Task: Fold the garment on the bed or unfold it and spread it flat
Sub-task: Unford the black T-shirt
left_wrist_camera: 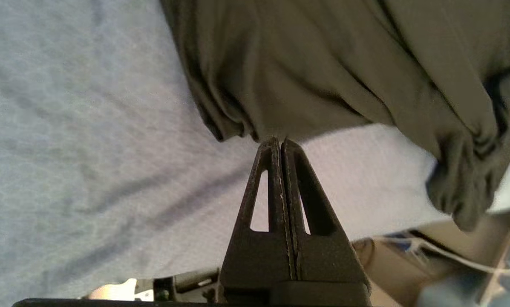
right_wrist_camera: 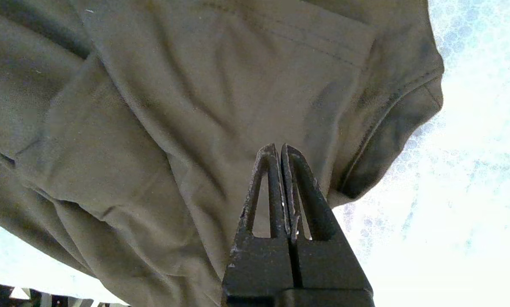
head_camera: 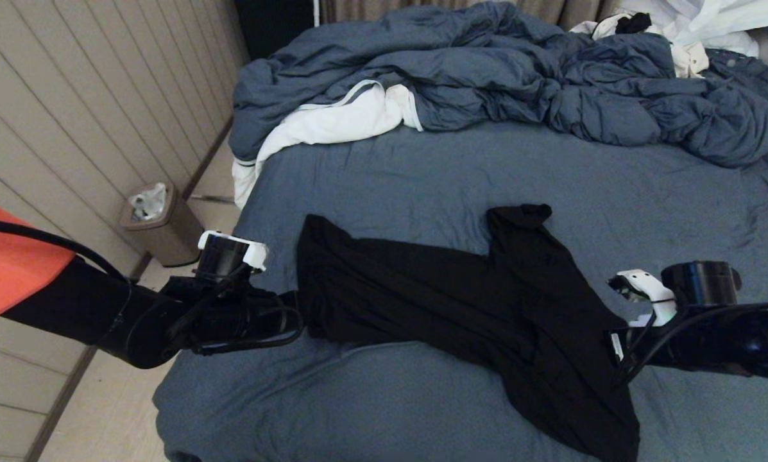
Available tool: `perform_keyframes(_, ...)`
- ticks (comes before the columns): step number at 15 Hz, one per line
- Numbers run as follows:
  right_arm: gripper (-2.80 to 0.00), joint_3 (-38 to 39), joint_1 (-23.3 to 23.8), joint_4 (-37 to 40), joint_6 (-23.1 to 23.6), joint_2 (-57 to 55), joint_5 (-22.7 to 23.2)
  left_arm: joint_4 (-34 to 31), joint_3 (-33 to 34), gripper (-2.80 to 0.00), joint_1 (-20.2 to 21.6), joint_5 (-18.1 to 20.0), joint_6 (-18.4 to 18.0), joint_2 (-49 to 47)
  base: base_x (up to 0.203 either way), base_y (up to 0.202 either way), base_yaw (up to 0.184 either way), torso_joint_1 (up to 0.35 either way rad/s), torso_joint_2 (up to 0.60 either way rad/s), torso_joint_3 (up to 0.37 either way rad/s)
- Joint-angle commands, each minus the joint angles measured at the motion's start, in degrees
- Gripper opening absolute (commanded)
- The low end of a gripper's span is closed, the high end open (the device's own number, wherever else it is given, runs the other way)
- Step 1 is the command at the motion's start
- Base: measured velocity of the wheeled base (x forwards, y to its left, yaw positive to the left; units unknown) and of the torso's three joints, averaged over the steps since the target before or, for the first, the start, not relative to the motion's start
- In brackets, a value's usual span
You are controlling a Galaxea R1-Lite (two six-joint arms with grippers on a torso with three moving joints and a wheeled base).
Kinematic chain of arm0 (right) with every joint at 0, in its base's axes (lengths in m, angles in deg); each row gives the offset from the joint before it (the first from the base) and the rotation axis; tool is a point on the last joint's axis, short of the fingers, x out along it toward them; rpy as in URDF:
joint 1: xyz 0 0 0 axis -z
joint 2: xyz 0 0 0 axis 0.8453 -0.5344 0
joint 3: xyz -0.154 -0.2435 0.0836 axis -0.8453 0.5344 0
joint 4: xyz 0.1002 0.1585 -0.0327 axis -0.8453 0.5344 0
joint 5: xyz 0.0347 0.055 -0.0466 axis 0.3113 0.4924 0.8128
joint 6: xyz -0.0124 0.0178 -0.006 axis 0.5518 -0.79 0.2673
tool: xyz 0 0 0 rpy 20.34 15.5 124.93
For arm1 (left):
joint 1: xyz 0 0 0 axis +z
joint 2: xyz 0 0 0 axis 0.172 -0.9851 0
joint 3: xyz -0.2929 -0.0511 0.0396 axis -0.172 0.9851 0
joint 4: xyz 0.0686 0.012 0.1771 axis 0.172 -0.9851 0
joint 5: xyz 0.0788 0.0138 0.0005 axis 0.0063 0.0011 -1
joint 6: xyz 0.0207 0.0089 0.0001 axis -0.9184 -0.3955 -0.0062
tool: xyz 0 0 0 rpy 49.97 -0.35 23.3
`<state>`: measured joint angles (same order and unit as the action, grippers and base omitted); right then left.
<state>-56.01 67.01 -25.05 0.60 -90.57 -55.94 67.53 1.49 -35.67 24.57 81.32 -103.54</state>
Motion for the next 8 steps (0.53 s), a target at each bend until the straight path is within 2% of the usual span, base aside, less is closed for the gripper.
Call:
perform_keyframes(1, -2.8, 0.1, 0.0, -0.1, 0.1, 0.1, 0.1, 0.1, 0.1, 0.0, 0.1, 1.1, -0.1, -1.4, 0.0, 0.0, 0.0, 0.0, 0.0, 0.0)
perform_keyframes(2, -2.8, 0.1, 0.0, -0.1, 0.1, 0.1, 0.1, 0.1, 0.4, 0.0, 0.3, 2.4, -0.6, -2.1, 0.0, 0.0, 0.0, 0.0, 0.0, 0.0)
perform_keyframes(4, -2.8, 0.1, 0.0, -0.2, 0.1, 0.1, 0.0, 1.1, 1.4, 0.0, 0.8, 2.2, -5.2, -3.8, 0.0, 0.0, 0.0, 0.0, 0.0, 0.0)
perform_keyframes(5, -2.8, 0.1, 0.0, -0.2, 0.1, 0.0, 0.1, 1.7, 1.7, 0.0, 1.5, 2.1, -6.2, -4.3, 0.0, 0.0, 0.0, 0.0, 0.0, 0.0)
perform_keyframes(8, -2.8, 0.1, 0.0, -0.2, 0.1, -0.1, 0.1, 3.2, 1.8, 0.0, 1.5, 2.2, -6.7, -6.1, 0.0, 0.0, 0.0, 0.0, 0.0, 0.0)
